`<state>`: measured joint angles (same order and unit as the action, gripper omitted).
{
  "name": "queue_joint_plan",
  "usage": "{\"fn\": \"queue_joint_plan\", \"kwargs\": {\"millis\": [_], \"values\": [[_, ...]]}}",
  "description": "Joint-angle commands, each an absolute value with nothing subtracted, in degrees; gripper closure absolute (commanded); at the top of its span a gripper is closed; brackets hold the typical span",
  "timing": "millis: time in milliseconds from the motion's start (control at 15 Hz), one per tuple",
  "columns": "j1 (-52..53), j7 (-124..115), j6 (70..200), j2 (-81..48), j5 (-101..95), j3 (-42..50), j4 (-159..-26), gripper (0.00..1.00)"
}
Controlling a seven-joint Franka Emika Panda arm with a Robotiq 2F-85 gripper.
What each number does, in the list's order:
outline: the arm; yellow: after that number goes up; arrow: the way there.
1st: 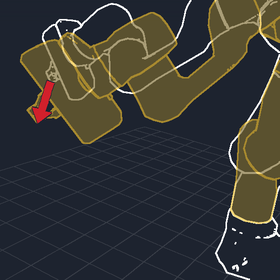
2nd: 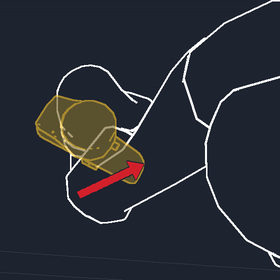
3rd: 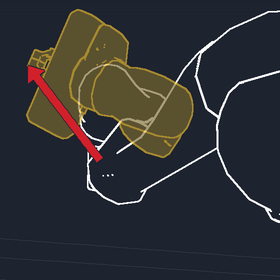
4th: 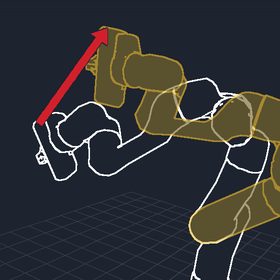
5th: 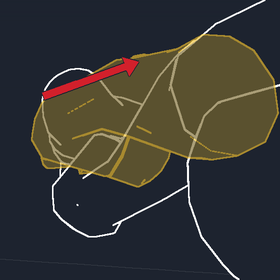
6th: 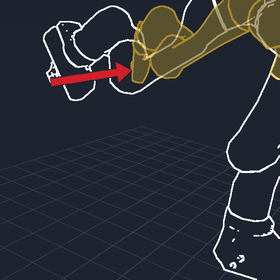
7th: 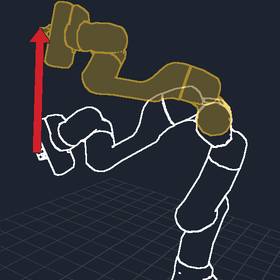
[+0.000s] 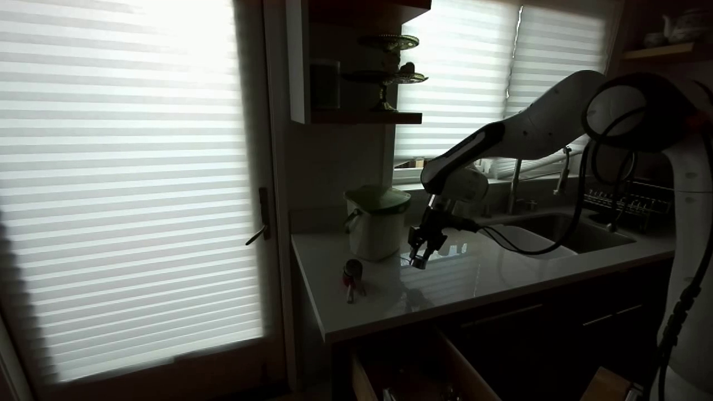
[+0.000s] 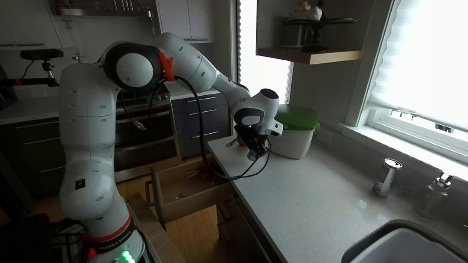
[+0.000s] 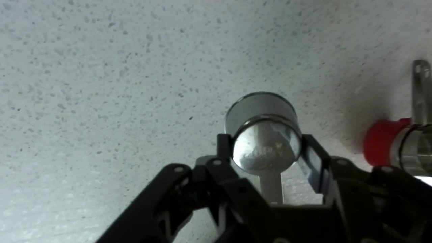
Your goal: Place the measuring cup on the right upright
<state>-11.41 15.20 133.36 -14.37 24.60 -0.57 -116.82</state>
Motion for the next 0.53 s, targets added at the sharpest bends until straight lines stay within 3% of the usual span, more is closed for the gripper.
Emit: {"fn": "queue_joint_plan", "kwargs": {"millis": [0, 467], "values": [[-14.8, 24.7, 123.6, -14.5, 35.3, -0.8, -115.5, 0.72], [-16.5, 30.2, 102.9, -21.5, 48.1, 1.7, -110.5, 0.72]]}}
